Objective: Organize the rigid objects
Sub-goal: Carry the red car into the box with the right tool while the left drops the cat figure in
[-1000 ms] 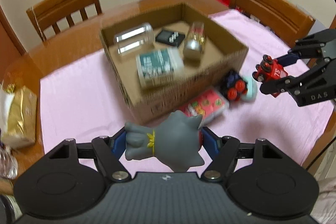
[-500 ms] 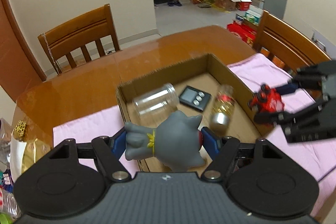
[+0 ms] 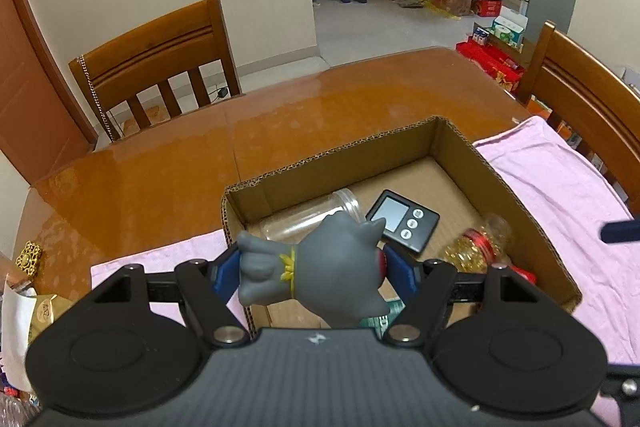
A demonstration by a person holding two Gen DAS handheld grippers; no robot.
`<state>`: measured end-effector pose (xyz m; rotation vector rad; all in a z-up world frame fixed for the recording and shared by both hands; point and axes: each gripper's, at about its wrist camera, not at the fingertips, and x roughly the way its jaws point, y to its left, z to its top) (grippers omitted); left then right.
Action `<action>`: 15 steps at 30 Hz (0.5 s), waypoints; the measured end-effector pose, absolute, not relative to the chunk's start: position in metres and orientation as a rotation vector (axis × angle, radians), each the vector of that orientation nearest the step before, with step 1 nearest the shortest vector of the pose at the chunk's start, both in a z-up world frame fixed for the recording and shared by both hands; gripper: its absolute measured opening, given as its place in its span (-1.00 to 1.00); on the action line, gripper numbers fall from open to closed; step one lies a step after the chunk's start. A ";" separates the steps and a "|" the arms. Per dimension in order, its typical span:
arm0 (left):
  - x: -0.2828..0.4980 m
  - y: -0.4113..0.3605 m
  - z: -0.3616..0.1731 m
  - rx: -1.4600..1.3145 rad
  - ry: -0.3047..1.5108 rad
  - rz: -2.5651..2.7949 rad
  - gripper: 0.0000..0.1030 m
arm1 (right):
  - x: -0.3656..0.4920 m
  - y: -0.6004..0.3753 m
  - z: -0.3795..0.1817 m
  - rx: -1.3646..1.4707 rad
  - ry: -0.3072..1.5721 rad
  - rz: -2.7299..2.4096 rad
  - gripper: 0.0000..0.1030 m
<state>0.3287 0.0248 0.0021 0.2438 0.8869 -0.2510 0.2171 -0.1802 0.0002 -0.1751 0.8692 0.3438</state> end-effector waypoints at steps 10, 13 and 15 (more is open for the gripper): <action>0.326 0.031 0.007 0.219 0.833 -0.222 0.94 | 0.206 -0.190 -0.001 -0.147 0.882 0.288 1.00; 0.317 0.035 0.010 0.205 0.825 -0.223 0.95 | 0.200 -0.191 -0.006 -0.146 0.892 0.266 1.00; 0.309 0.038 0.012 0.201 0.822 -0.215 0.96 | 0.195 -0.190 -0.010 -0.154 0.895 0.241 1.00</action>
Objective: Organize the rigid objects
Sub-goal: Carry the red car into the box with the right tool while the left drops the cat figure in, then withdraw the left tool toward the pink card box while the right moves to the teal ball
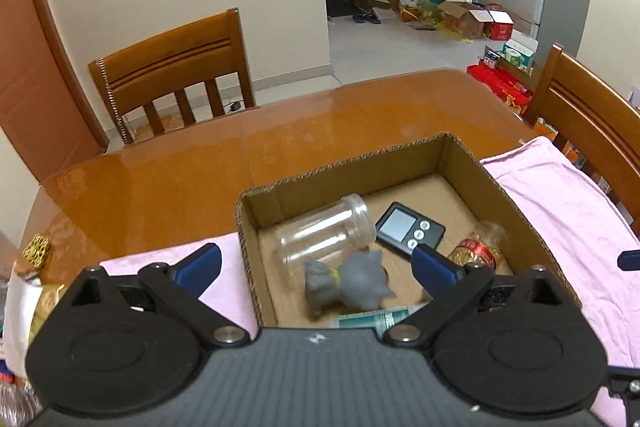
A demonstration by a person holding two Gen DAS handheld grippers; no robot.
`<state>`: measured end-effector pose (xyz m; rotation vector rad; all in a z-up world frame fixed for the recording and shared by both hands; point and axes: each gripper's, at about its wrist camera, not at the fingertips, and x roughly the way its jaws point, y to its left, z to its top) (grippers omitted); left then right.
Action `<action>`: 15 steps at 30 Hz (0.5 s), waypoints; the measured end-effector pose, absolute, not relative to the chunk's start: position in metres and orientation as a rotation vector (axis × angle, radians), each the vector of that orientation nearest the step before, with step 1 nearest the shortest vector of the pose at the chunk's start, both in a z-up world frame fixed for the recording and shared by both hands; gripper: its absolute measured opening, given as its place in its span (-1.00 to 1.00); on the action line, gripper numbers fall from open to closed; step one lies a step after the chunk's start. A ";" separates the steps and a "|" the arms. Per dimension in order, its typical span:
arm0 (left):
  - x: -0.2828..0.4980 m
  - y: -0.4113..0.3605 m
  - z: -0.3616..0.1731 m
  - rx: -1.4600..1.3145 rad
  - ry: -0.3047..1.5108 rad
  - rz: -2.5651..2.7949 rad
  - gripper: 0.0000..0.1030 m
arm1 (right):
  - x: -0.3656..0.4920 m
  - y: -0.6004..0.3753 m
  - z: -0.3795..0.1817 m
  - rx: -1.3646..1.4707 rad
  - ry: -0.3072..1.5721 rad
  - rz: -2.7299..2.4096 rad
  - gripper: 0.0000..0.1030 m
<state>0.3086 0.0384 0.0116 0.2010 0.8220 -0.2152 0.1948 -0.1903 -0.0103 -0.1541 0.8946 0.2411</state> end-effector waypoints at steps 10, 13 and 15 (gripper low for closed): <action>0.252 0.054 0.005 0.143 0.811 -0.163 0.99 | 0.163 -0.193 -0.040 -0.082 0.934 0.135 1.00; 0.235 0.054 -0.002 0.132 0.819 -0.143 0.99 | 0.154 -0.195 -0.049 -0.044 0.941 0.117 1.00; 0.224 0.053 -0.006 0.123 0.821 -0.135 0.99 | 0.150 -0.194 -0.055 -0.046 0.944 0.100 1.00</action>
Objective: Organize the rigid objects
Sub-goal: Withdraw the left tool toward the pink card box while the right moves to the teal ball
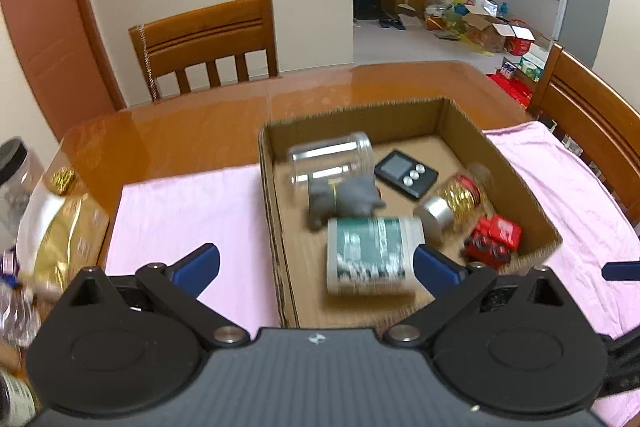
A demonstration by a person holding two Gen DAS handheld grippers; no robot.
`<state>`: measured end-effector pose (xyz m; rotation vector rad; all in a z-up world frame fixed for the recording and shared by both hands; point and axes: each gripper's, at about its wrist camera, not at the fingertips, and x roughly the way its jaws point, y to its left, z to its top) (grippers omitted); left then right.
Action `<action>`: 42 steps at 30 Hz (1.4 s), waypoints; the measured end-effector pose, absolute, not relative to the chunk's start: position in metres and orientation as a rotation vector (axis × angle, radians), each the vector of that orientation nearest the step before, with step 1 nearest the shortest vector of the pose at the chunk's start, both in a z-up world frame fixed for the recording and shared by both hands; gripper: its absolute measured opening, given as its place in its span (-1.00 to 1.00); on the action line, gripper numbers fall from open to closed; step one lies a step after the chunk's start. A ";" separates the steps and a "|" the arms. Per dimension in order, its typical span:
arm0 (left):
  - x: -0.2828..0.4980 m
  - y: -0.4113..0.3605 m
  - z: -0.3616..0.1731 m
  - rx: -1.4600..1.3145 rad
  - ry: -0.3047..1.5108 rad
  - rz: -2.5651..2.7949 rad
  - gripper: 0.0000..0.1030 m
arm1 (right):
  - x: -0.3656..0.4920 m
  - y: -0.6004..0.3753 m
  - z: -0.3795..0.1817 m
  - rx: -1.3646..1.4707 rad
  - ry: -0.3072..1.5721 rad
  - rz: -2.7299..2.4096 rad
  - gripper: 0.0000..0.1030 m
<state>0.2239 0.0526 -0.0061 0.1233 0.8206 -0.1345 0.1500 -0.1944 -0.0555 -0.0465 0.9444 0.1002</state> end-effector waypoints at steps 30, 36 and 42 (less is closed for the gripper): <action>0.191 -0.021 -0.093 0.050 0.989 -0.081 0.99 | 0.121 -0.216 -0.115 -0.190 1.048 0.199 1.00; 0.200 -0.035 -0.106 0.055 1.007 0.002 0.99 | 0.135 -0.222 -0.123 -0.218 1.038 0.311 1.00; 0.193 -0.028 -0.110 0.016 1.020 0.059 0.99 | 0.143 -0.215 -0.126 -0.292 1.020 0.381 1.00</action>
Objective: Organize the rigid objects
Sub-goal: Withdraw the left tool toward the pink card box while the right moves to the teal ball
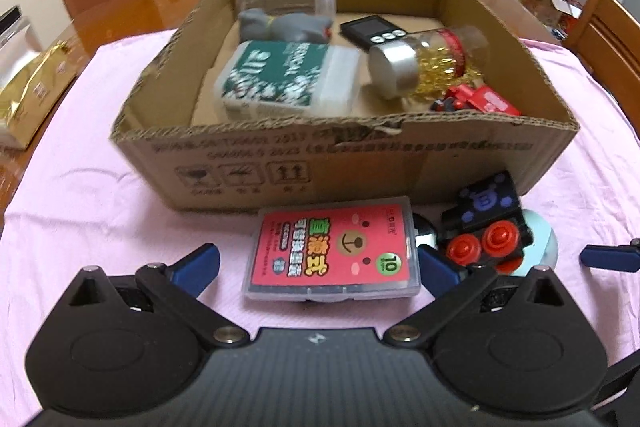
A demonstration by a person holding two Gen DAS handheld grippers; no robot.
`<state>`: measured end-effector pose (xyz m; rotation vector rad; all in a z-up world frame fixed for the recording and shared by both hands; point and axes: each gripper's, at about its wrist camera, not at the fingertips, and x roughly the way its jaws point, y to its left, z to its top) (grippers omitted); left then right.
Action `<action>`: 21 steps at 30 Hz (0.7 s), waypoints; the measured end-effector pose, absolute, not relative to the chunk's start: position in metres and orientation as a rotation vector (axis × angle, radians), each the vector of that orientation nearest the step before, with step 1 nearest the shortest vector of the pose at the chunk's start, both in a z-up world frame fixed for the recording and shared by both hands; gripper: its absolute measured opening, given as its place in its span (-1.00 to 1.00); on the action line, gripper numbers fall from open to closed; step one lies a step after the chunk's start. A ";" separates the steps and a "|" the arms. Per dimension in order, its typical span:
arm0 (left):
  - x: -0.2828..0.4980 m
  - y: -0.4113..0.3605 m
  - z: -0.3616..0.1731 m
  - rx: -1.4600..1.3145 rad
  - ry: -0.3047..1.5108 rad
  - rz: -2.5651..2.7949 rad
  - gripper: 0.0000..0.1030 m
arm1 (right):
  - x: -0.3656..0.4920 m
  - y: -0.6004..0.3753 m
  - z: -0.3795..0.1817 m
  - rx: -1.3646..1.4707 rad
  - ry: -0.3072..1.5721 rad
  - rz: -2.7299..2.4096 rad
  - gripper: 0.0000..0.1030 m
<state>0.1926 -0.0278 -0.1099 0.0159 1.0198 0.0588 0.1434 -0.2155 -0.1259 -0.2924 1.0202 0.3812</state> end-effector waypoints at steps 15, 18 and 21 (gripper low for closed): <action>0.162 0.026 -0.116 0.046 1.078 0.152 0.99 | 0.144 -0.214 -0.127 -0.298 1.005 0.396 1.00; 0.160 0.036 -0.116 0.026 1.081 0.155 0.99 | 0.145 -0.213 -0.127 -0.297 1.004 0.395 1.00; 0.158 0.040 -0.118 0.002 1.083 0.147 0.99 | 0.151 -0.212 -0.127 -0.299 1.003 0.397 1.00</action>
